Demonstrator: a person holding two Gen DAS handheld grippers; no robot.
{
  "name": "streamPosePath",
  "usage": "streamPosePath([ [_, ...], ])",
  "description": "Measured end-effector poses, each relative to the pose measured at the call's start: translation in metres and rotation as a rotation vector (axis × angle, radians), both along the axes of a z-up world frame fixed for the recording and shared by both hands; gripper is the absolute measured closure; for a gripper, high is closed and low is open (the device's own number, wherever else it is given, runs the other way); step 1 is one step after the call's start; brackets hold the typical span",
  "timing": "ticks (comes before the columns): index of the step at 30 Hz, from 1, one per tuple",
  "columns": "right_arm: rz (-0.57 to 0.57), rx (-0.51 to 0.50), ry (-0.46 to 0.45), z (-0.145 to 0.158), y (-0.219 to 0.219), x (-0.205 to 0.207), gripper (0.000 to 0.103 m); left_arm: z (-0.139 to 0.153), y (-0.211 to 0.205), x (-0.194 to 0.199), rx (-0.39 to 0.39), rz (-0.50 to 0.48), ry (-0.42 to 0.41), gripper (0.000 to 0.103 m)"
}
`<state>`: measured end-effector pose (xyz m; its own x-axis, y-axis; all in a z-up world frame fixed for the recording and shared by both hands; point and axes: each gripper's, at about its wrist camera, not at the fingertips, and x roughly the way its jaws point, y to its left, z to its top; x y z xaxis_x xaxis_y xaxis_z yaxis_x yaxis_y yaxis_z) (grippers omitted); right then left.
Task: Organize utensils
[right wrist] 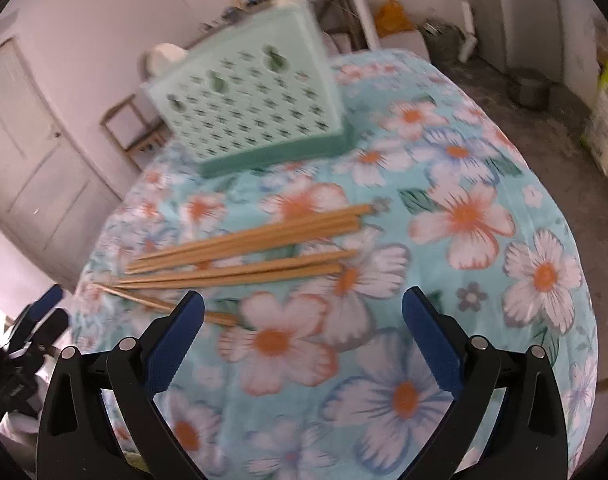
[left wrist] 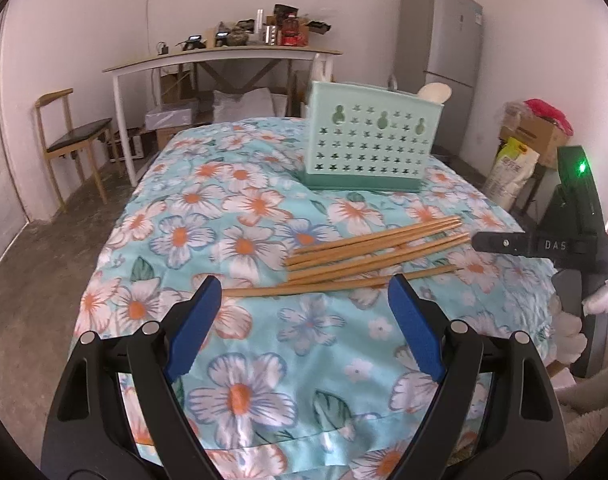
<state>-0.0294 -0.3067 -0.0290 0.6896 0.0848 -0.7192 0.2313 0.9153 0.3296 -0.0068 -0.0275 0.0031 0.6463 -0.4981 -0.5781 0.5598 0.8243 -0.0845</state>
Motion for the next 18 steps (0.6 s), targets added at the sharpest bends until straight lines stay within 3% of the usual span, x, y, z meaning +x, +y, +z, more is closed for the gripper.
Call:
streamPosePath([
  [4,0.093,-0.034,-0.036,0.013,0.025,0.008,0.016,-0.004,-0.002,0.0,-0.017,-0.034,0.025,0.028],
  [10,0.196,0.029,-0.031,0.011,0.05,0.028,0.044,-0.009,0.001,0.009,-0.08,-0.061,0.088,0.047],
  [16,0.256,0.082,-0.002,0.002,0.059,0.043,0.049,-0.023,0.004,0.027,-0.147,-0.073,0.208,0.067],
  [18,0.275,0.094,0.01,-0.001,0.061,0.046,0.05,-0.03,0.005,0.033,-0.168,-0.069,0.258,0.068],
])
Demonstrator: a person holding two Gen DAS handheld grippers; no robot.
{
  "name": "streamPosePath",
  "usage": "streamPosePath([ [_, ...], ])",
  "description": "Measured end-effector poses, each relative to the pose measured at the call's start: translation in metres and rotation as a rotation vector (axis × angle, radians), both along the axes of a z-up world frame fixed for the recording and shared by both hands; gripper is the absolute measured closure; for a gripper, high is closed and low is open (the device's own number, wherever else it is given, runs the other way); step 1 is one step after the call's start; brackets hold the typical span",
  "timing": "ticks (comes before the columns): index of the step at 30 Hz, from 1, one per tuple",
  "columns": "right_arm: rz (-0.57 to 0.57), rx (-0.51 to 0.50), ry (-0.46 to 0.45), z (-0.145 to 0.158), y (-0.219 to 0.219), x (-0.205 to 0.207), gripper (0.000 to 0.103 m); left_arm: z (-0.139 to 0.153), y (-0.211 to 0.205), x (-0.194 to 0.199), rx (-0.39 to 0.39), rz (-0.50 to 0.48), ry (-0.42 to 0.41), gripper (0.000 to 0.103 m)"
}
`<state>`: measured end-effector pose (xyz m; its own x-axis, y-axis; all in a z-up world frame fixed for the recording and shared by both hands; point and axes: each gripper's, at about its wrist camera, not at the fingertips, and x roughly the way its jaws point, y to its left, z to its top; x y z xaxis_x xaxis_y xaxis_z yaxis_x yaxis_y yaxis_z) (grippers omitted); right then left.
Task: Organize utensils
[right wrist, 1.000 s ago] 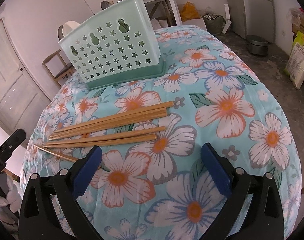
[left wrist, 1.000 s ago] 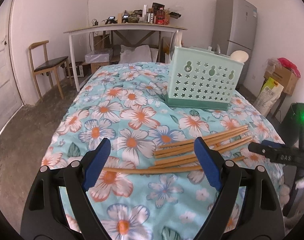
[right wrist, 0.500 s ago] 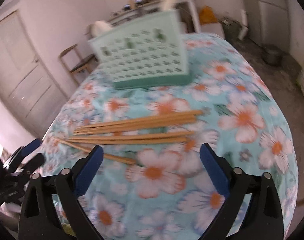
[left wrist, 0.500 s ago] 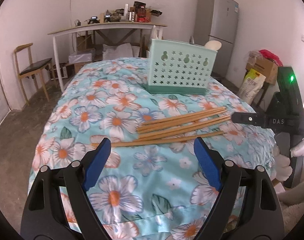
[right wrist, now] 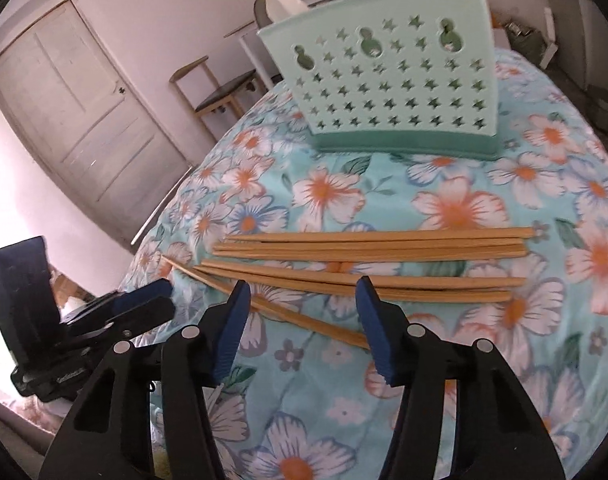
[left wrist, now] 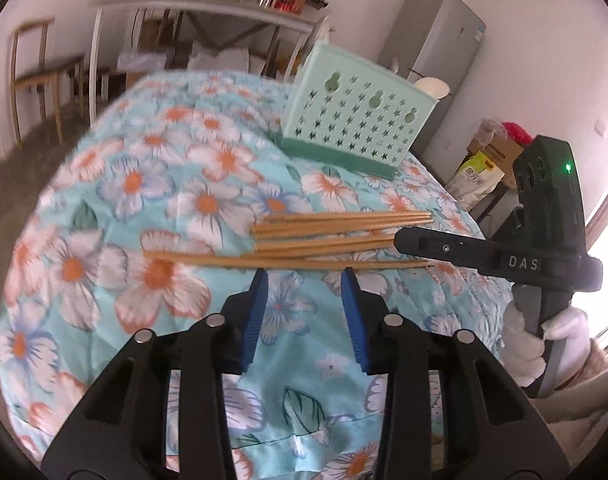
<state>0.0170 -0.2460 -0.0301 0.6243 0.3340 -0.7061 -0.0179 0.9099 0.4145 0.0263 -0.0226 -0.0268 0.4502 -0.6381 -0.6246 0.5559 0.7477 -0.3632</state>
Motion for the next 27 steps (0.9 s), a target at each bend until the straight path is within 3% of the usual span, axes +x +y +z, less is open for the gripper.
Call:
streamPosePath([
  [7,0.061,0.014,0.042,-0.013,0.009,0.006,0.05,-0.025,0.013,0.029,-0.14,0.042,0.201,0.069],
  [14,0.101,0.027,0.057,-0.015,0.009,0.008,0.05,-0.031,0.021,0.04,-0.235,0.075,0.284,0.069],
  [24,0.131,0.05,0.036,-0.012,0.012,-0.003,0.05,-0.027,0.025,0.049,-0.252,0.176,0.362,0.069],
  [27,0.133,0.061,0.029,-0.013,0.011,-0.005,0.05,-0.033,0.028,0.055,-0.262,0.244,0.427,0.078],
])
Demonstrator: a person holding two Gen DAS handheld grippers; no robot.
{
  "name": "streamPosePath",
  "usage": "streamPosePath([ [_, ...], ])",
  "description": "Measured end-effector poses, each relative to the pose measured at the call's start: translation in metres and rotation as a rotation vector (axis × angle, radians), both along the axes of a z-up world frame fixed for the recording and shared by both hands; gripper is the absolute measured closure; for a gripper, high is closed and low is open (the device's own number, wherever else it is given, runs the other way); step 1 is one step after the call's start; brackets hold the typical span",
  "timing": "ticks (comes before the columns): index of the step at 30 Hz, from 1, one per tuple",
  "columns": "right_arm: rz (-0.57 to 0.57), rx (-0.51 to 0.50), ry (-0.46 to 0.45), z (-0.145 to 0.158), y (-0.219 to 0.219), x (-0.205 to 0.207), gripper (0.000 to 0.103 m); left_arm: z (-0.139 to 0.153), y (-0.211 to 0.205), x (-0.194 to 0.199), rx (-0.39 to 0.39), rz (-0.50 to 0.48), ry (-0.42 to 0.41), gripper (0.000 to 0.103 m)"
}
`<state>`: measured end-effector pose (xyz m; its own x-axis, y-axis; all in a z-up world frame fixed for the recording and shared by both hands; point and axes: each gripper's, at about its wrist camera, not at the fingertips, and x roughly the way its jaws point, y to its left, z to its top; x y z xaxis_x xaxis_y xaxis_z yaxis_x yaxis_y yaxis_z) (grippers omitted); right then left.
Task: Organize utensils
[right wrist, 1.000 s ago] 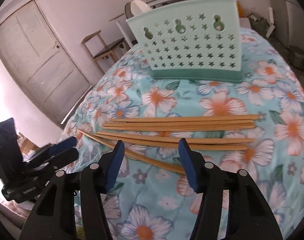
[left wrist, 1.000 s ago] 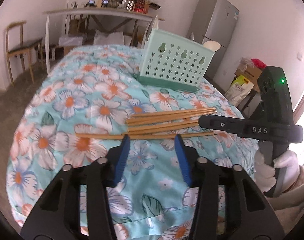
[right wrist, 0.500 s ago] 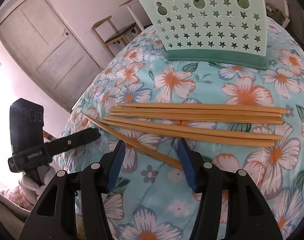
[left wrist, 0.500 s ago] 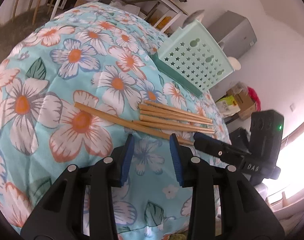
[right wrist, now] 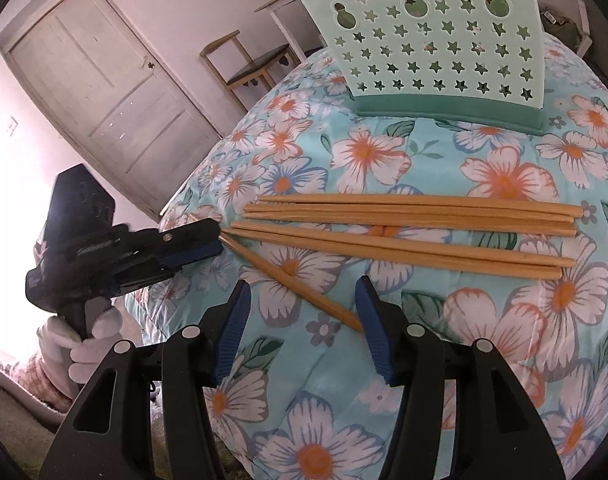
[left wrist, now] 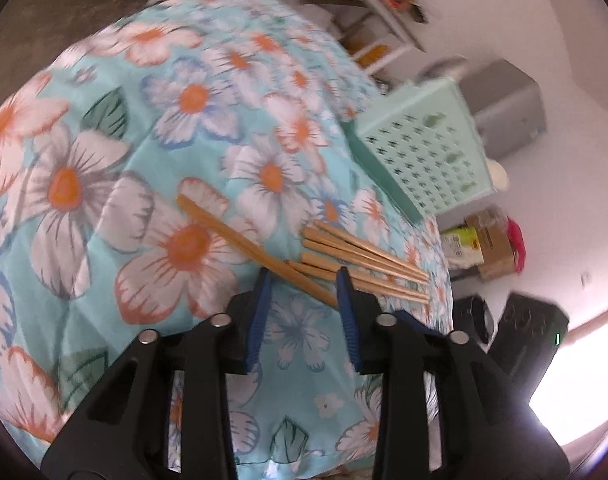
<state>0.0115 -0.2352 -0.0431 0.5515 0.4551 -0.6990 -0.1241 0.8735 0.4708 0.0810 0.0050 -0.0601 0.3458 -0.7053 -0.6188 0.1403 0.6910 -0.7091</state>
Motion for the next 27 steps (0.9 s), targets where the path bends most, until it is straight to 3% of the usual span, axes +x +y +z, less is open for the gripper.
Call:
streamPosePath([
  [3,0.004,0.01,-0.008,-0.001,0.0,-0.002,0.05,-0.006,0.004,0.003,-0.006,0.05,0.043,0.086],
  [18,0.017,-0.004,-0.022,-0.005,0.002,-0.005,0.054,-0.004,0.01,-0.012,0.018,0.094,0.058,0.086],
  [27,0.026,-0.042,-0.016,-0.009,0.004,0.001,0.059,-0.01,0.016,-0.004,-0.026,0.11,0.085,0.087],
])
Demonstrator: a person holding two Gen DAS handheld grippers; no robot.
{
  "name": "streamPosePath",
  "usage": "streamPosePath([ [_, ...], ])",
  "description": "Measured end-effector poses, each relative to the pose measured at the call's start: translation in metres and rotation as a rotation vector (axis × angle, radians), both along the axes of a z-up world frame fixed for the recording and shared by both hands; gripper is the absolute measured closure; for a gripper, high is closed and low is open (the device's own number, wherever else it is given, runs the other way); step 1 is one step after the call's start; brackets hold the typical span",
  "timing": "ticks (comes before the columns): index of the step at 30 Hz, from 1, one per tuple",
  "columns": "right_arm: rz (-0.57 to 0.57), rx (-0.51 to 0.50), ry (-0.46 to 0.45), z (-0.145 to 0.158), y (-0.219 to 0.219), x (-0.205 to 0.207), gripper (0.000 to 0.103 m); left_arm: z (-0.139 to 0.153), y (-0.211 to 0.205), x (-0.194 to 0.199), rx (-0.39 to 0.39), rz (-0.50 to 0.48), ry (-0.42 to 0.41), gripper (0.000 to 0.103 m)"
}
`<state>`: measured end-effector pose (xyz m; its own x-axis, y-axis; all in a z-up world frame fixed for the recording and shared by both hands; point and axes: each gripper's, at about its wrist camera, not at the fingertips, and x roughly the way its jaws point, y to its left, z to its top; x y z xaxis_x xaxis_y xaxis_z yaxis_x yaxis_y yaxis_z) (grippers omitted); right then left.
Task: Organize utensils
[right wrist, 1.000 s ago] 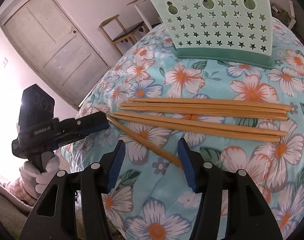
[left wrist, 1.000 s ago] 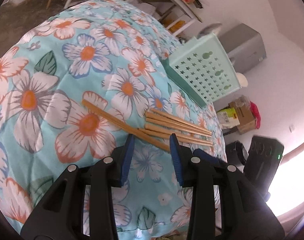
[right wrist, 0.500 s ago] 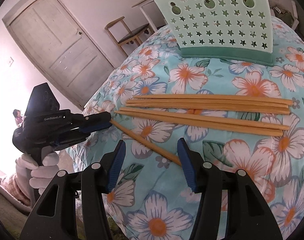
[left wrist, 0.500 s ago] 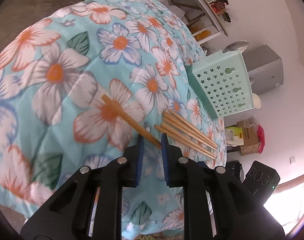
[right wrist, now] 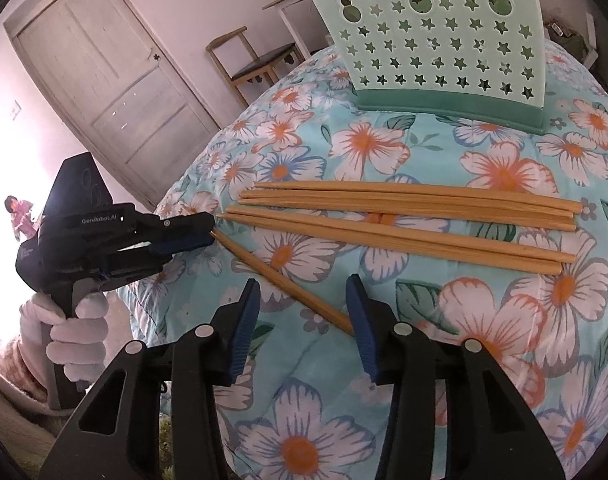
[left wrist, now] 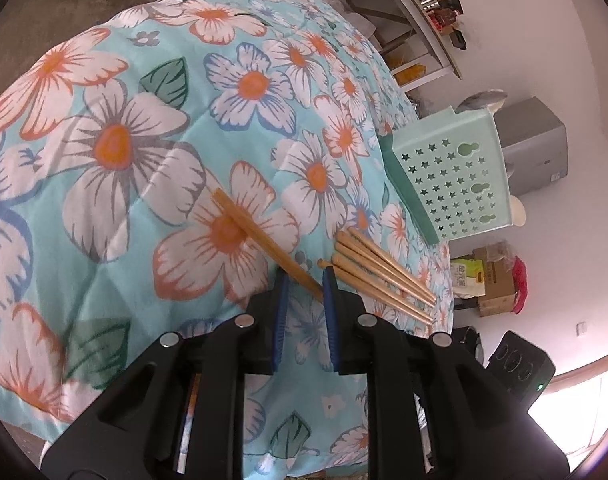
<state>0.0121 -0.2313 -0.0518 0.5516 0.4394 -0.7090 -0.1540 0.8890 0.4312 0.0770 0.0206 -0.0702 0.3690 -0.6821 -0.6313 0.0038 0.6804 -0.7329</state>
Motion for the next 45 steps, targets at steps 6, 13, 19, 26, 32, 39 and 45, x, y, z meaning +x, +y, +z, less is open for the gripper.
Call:
streamPosePath([
  [6,0.004,-0.015,0.001,0.0,0.001,0.0,0.06,-0.002,0.001,0.002,-0.019,0.006,0.008,0.087],
  [13,0.011,-0.046,0.002,0.002,0.005,-0.004,0.061,-0.007,0.013,0.006,-0.091,0.054,0.043,0.086],
  [19,0.004,-0.052,-0.002,0.002,0.006,-0.005,0.061,-0.011,0.016,0.009,-0.12,0.078,0.065,0.086],
  [26,-0.003,-0.042,-0.007,0.001,0.005,-0.007,0.061,-0.013,0.02,0.008,-0.123,0.086,0.054,0.089],
  [32,-0.05,0.011,-0.006,0.007,-0.009,-0.015,0.061,-0.008,0.029,-0.001,-0.101,0.061,-0.007,0.089],
  [39,-0.233,0.113,-0.001,0.019,-0.062,-0.03,0.06,-0.001,0.024,-0.007,-0.027,0.006,-0.09,0.086],
  [45,-0.453,0.26,0.096,0.006,-0.115,-0.038,0.059,0.003,0.016,-0.012,0.036,-0.041,-0.169,0.084],
])
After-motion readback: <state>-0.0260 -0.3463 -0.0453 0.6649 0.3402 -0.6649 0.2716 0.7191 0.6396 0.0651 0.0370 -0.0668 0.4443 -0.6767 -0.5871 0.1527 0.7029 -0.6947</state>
